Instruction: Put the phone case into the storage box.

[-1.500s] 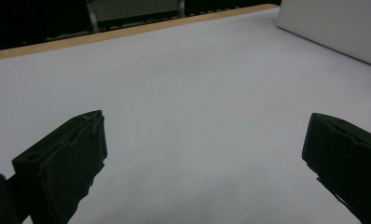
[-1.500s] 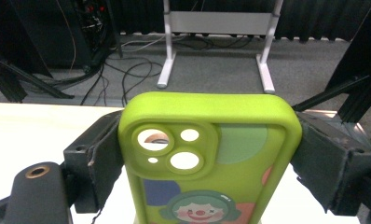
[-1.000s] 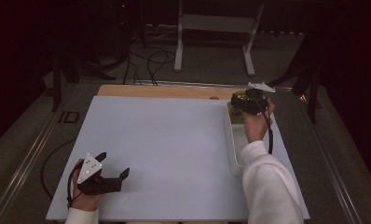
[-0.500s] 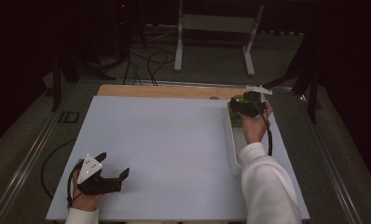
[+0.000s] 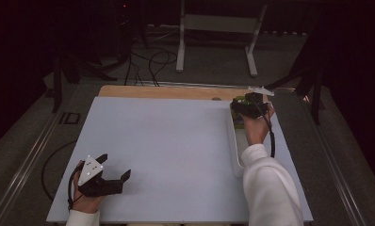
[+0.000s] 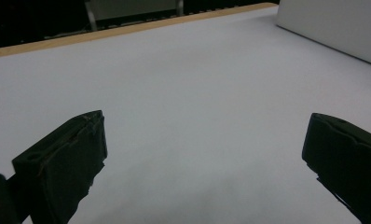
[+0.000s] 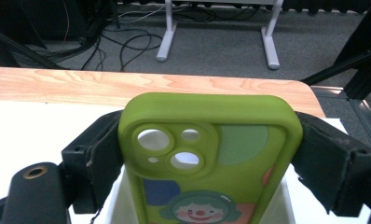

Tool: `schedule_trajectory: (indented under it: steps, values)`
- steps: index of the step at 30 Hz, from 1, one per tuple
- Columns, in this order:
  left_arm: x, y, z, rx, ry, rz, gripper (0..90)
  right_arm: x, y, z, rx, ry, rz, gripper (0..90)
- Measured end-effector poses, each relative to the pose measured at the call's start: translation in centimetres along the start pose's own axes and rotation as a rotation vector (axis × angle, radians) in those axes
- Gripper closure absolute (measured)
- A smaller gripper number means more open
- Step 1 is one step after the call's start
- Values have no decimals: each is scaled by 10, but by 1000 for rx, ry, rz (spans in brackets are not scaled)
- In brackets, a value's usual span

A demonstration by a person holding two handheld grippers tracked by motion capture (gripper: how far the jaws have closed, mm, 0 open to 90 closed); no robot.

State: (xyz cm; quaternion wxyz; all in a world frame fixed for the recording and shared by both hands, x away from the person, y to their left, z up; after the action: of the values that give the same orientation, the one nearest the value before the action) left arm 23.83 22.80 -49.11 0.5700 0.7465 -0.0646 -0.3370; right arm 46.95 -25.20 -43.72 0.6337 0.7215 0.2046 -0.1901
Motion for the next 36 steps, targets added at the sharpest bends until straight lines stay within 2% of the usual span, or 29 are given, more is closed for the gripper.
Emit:
schedule_trajectory:
  steps: [4, 6, 8, 19, 29, 36]
  values:
    - [0, 0, 0, 0, 0, 0, 3, 0, 0, 0, -3, 2, 2, 134]
    - [0, 0, 0, 1, 0, -1, 3, 0, 1, 1, 21, 4, -1, 89]
    - [0, 0, 1, 1, -1, 0, 3, -1, 1, 1, 24, 1, 10, 75]
    - [-1, 0, 1, 3, -1, 1, 3, -6, 2, 0, 7, 19, 39, 70]
    - [-1, 1, 1, 3, 1, 0, 3, -15, 2, -1, -1, 60, 33, 71]
    - [-1, 1, 1, 3, 2, 0, 3, -24, -3, -3, -34, 99, 15, 72]
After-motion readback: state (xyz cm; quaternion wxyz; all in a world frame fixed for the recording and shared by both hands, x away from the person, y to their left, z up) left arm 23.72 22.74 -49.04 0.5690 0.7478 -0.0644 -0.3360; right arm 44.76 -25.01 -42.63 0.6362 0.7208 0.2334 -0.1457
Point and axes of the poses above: each handheld gripper's, and its own axes: x roughly forward along the jaws, y roughly out of its top, z roughly to its right, the point moved 1 cm from there along x, roughly forward along the jaws, and after that the axes turned 9 degrees about x, right-handed, at the moved point
